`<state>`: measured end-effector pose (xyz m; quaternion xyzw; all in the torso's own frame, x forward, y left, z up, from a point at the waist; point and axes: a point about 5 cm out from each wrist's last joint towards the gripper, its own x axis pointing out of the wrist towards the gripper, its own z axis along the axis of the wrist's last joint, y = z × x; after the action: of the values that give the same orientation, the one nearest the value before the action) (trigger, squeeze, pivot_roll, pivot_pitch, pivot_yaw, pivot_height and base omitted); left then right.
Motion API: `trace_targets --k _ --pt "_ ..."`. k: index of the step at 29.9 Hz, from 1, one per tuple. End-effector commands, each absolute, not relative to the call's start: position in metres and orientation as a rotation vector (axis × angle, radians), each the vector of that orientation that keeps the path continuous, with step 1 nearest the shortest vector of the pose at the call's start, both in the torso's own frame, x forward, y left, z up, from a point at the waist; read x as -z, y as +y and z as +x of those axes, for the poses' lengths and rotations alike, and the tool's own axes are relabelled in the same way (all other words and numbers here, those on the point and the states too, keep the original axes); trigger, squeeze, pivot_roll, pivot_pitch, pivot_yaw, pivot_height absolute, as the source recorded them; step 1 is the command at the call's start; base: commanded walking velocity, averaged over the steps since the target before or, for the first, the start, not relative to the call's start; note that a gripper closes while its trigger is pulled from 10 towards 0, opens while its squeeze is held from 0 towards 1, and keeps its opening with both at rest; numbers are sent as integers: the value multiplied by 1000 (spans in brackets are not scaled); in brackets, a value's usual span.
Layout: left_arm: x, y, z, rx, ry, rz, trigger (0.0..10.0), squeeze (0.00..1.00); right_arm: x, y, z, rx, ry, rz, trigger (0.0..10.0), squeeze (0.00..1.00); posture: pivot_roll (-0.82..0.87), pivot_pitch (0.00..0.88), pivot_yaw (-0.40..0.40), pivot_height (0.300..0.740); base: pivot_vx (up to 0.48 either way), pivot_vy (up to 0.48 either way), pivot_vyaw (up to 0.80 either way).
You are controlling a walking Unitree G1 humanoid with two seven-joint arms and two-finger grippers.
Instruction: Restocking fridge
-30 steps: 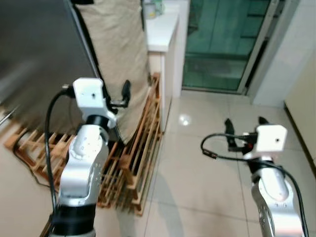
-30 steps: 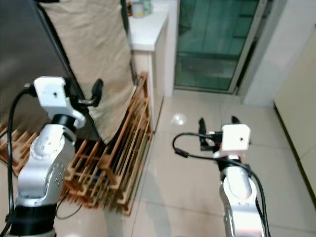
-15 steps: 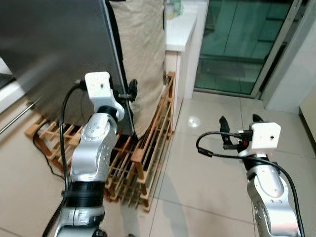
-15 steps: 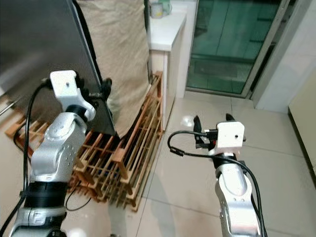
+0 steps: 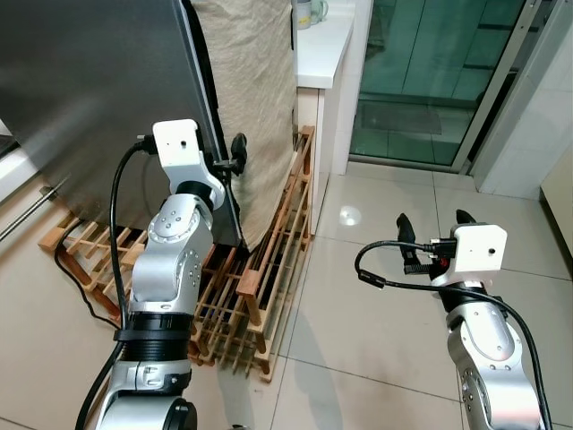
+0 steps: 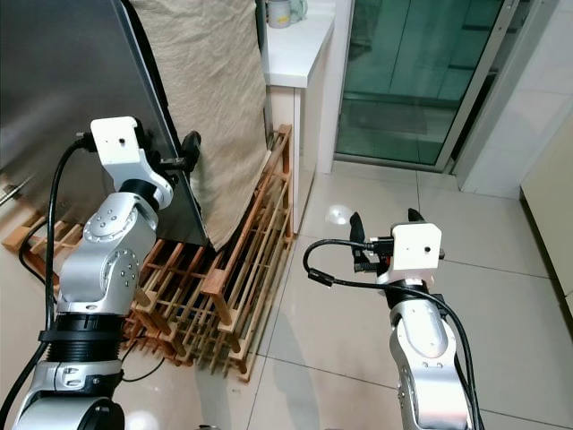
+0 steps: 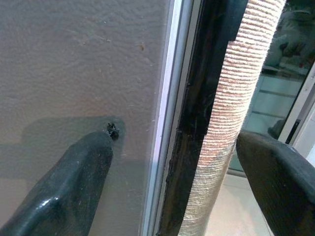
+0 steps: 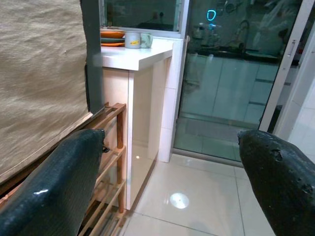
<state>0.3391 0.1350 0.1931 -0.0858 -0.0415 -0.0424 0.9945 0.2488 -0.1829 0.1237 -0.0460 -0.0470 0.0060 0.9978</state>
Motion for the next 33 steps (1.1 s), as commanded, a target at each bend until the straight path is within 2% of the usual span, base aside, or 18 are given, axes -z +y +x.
trace_targets --k 1,7,17,26,33 --pt "-198 130 337 113 -91 -174 10000 0 -124 -183 248 -16 -89 -91 10000 0 -99 0 78 740 0 0 0" --pt "-196 124 328 156 -70 -163 10000 0 -121 -185 246 -10 -80 -94 10000 0 -102 0 81 740 0 0 0" --pt "-196 132 324 162 -85 -134 10000 0 -120 -186 247 -10 -74 -99 10000 0 -99 0 75 740 0 0 0" --pt "-189 132 335 109 -69 -161 10000 0 -120 -186 252 -15 -78 -101 10000 0 -103 0 72 740 0 0 0" --pt "-193 119 343 144 -74 -188 10000 0 -120 -186 253 -11 -83 -100 10000 0 -111 0 76 740 0 0 0"
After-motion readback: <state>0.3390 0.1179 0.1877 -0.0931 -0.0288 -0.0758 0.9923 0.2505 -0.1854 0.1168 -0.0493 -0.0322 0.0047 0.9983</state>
